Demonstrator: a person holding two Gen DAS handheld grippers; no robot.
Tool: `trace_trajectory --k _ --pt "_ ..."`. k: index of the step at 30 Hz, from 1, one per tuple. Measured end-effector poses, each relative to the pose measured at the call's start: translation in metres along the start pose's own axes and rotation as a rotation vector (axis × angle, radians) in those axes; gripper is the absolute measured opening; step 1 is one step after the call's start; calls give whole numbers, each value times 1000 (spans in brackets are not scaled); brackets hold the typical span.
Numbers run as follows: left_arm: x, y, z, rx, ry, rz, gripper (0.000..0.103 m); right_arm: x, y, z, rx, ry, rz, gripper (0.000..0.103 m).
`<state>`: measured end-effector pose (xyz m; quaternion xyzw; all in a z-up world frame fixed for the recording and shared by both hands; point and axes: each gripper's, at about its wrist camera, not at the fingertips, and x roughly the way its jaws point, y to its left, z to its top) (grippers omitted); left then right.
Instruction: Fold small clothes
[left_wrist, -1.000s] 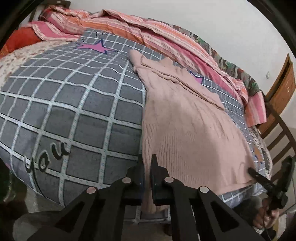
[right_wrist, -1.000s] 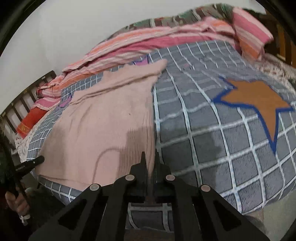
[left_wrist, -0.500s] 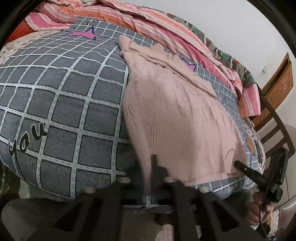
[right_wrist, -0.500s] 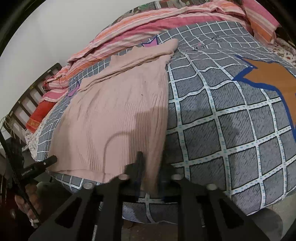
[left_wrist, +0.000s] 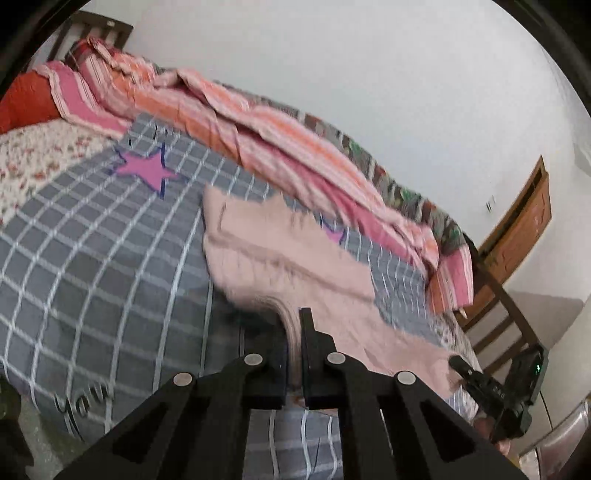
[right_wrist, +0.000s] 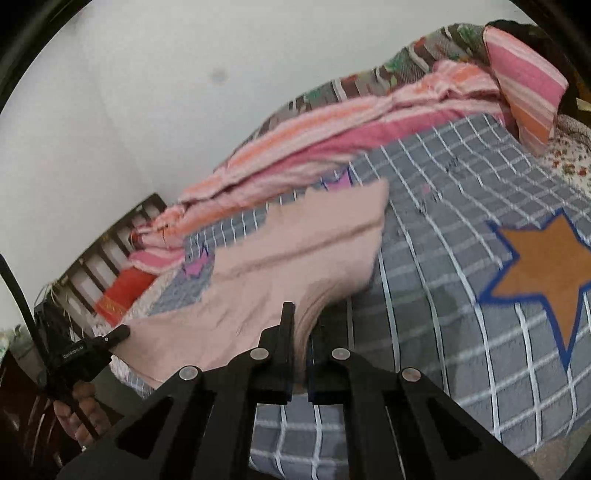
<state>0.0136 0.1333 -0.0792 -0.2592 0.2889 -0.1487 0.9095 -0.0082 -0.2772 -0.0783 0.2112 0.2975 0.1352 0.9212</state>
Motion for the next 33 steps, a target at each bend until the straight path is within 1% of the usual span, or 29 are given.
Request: trace_trajectory --k 6,10,12,14,16,18,21,25,28,30,33 --pt "17 -8 43 10 -71 41 6 11 6 41 23 -84 43 5" --pt "33 -11 65 -5 -103 57 6 22 5 66 48 -137 68 5" --pt "42 -13 76 -25 -116 54 6 29 4 76 62 -154 88 5" --pt "50 -15 85 -20 -132 63 6 38 4 84 61 -167 79 5" --pt "62 -15 92 -18 -129 80 6 50 4 95 56 -173 70 5" --pt "74 -16 98 6 -126 111 6 59 2 104 54 -169 69 5" --pt "97 -17 105 44 -116 163 6 79 0 114 32 -154 39 5" --pt "129 -10 116 19 -82 212 6 109 -5 125 22 -125 -2 5" --pt "160 -7 125 5 -48 254 6 140 -14 135 42 -76 -50 5" --pt "178 -3 130 1 -29 272 6 163 -19 140 45 -43 -82 5" --pt "206 4 137 -5 -7 290 6 188 -23 147 36 -15 -112 5"
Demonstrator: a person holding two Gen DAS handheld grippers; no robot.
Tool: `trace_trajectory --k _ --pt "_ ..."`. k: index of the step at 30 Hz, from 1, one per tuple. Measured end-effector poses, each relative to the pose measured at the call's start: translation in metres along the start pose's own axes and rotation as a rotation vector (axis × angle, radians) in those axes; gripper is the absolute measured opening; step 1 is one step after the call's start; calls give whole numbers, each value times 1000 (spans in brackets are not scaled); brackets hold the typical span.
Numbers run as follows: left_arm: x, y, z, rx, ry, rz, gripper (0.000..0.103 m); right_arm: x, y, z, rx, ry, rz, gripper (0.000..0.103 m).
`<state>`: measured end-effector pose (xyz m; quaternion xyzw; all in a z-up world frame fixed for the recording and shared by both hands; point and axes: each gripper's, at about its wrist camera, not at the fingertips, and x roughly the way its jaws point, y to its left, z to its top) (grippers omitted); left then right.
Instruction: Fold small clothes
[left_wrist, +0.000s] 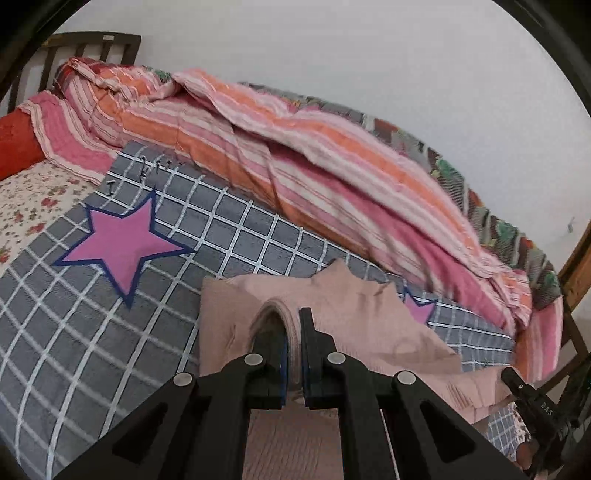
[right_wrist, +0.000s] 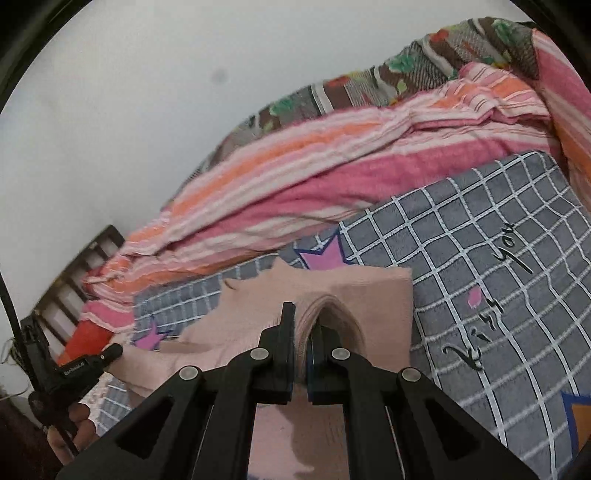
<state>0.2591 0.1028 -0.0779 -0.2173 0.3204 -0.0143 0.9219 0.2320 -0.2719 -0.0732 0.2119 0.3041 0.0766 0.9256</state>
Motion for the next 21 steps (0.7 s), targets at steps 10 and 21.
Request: trace_trajectory --k 10,21 --pt "84 3 17 -2 80 26 7 75 -11 21 -16 74 -60 5" --pt "60 11 11 36 86 -28 58 83 -22 11 -31 130 -88 36"
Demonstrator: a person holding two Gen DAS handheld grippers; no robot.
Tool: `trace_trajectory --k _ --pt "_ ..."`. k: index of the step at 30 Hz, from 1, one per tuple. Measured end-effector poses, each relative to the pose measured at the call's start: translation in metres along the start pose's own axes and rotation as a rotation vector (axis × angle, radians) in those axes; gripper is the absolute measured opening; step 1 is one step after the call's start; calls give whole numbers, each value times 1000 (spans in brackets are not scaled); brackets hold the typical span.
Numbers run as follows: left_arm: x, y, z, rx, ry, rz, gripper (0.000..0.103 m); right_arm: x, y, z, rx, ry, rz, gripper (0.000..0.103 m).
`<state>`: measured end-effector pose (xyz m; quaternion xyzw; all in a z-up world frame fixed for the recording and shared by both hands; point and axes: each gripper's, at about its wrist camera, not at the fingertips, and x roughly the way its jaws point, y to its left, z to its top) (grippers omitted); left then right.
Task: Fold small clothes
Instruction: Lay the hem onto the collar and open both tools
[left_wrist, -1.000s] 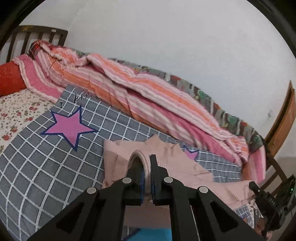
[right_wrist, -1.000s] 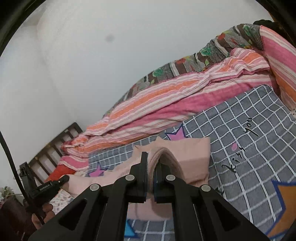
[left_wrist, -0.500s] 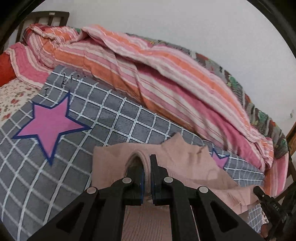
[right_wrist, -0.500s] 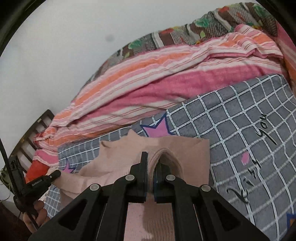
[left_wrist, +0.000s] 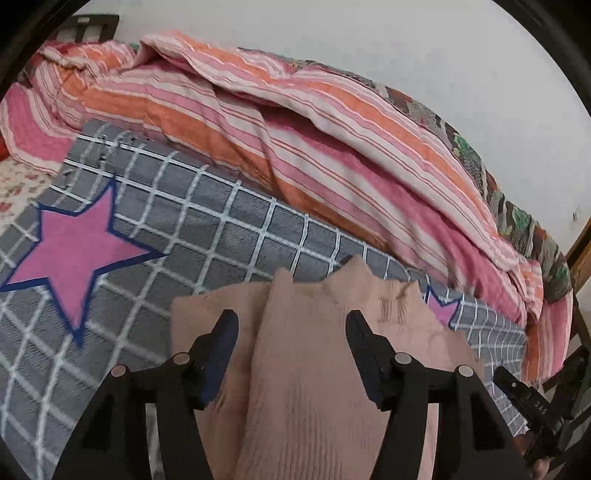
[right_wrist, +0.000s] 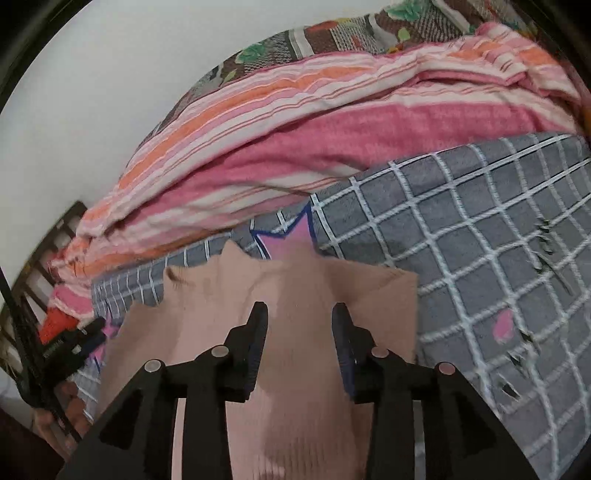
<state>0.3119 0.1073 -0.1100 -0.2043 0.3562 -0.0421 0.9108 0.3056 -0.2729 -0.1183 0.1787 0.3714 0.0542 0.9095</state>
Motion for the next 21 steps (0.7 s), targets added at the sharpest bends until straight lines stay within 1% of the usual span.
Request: trace_trajectory --k 2,5,7,9,11,14,16,17,19,21 --pt "-12 2 -8 18 8 8 58 -16 -1 -11 -23 11 2 36" --pt "-33 5 -29 41 25 19 58 -41 -2 -31 -66 28 -3 38" --pt "-48 9 -46 47 34 23 59 -59 -4 -47 -88 32 -18 48" --pt "-62 15 -63 43 44 21 60 -76 -8 -64 -100 41 -20 49" --pt "-75 23 -87 27 58 6 62 -89 -12 -81 -96 59 -4 49" --pt "-83 32 -115 2 86 -14 62 -94 -15 -101 -96 105 27 49" --pt "-81 38 -128 -27 104 -61 62 -92 -18 -113 -72 129 49 50" --pt "-79 39 -130 -37 100 -73 62 -87 -20 -119 -39 150 82 50" --pt "-74 37 -127 -42 89 -85 62 -77 -22 -124 7 177 117 50" --pt "-62 36 -121 -65 106 -114 62 -72 -20 -123 25 155 113 50"
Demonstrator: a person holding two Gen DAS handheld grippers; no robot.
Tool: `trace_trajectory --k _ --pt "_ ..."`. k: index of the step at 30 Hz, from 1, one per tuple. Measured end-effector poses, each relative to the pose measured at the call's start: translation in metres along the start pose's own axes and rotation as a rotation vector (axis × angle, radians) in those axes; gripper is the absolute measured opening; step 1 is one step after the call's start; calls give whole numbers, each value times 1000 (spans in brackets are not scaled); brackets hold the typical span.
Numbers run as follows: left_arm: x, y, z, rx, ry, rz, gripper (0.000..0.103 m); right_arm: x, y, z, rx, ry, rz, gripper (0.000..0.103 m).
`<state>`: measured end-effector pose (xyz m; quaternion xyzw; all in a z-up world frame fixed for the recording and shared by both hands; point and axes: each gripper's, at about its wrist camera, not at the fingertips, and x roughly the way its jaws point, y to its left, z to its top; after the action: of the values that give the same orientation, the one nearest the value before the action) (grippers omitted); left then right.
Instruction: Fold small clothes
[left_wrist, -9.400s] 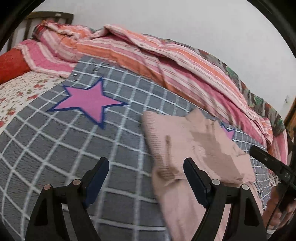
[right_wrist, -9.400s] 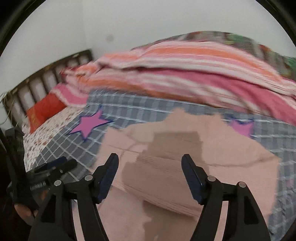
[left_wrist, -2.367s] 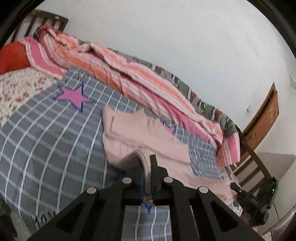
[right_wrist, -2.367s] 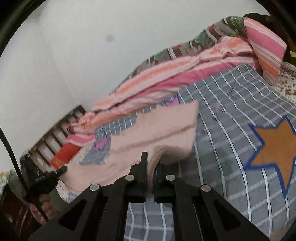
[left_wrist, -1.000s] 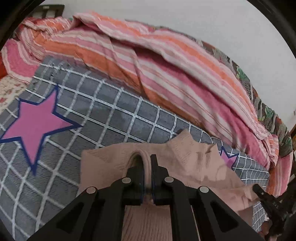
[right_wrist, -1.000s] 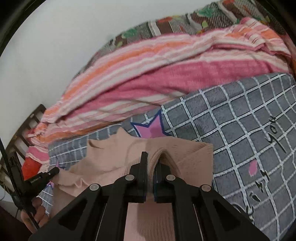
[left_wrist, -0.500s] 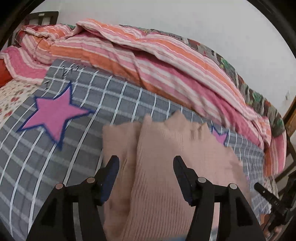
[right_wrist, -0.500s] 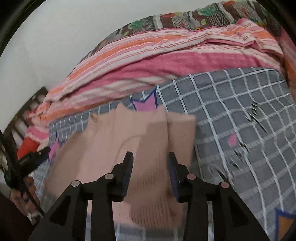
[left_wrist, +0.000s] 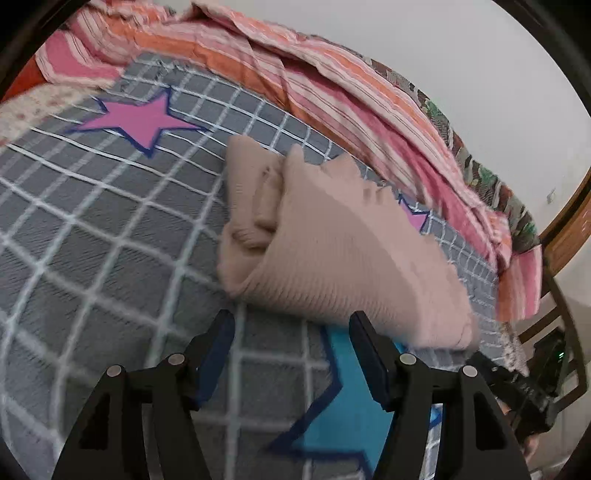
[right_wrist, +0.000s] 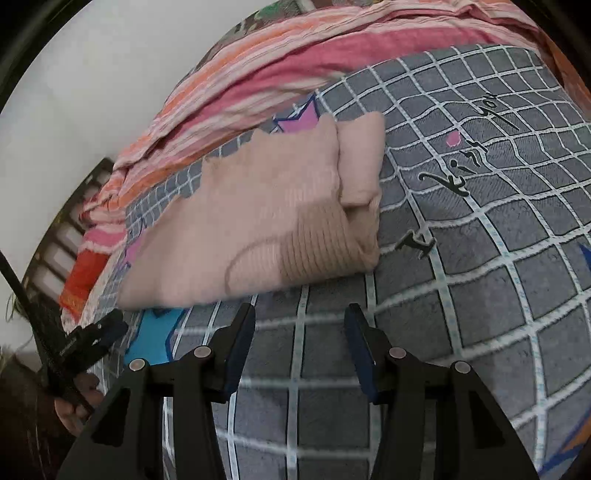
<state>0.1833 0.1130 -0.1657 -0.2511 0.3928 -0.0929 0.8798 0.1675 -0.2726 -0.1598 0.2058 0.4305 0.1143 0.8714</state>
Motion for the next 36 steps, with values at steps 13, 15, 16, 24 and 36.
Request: trace_trajectory --k 13,15,16,24,36 --pt "41 11 40 -139 -8 0 17 56 -20 55 209 30 49 15" --pt "35 9 40 -132 -7 -3 13 58 -20 57 211 39 65 10" --pt "31 6 39 -116 -8 2 13 53 -19 57 208 23 73 9" --pt "-20 -11 8 -39 -18 19 12 4 -8 28 134 23 69 8" --pt "-67 -14 -55 45 -2 109 30 -61 -10 -43 1 31 -42 24"
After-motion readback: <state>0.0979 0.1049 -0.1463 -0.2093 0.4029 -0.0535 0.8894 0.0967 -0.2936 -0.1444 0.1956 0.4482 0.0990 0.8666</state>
